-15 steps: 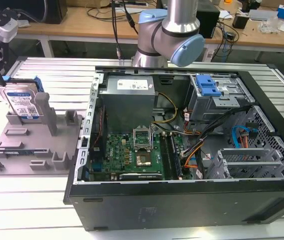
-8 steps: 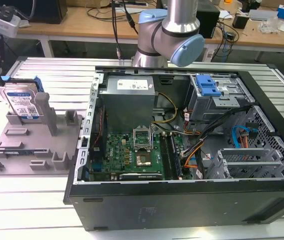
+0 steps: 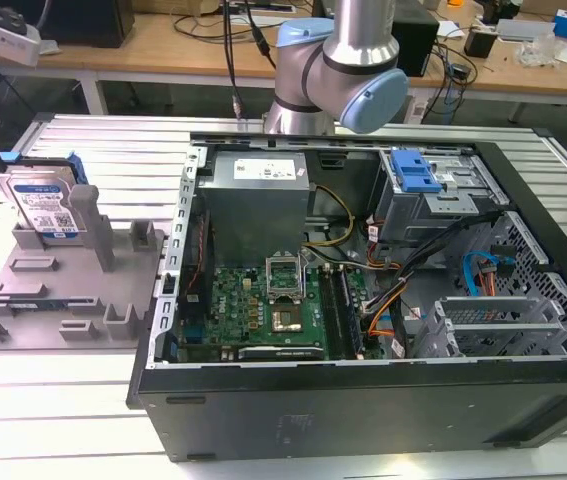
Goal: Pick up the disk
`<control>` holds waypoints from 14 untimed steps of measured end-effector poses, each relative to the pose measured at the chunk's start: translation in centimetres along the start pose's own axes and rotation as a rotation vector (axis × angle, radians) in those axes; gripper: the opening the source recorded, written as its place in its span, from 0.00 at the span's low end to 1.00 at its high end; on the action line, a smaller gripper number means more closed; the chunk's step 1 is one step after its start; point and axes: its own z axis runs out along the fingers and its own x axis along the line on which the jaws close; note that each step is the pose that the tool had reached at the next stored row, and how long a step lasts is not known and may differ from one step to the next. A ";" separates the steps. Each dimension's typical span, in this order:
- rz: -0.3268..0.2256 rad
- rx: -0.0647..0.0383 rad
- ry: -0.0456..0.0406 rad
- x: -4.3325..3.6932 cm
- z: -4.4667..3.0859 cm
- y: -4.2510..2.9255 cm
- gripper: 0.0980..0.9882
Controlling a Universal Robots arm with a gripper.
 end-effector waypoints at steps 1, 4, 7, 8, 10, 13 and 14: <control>-0.025 0.001 0.0007 0.00 0.02 0.00 0.43; -0.062 0.002 0.0023 0.00 0.04 0.00 0.43; -0.064 0.002 0.0030 0.00 0.03 0.00 0.43; -0.064 0.002 0.0030 0.00 0.03 0.00 0.43; -0.064 0.002 0.0031 0.00 0.04 -0.01 0.43; -0.064 0.002 0.0032 0.00 0.04 -0.01 0.43; -0.064 0.002 0.0032 0.00 0.03 -0.01 0.43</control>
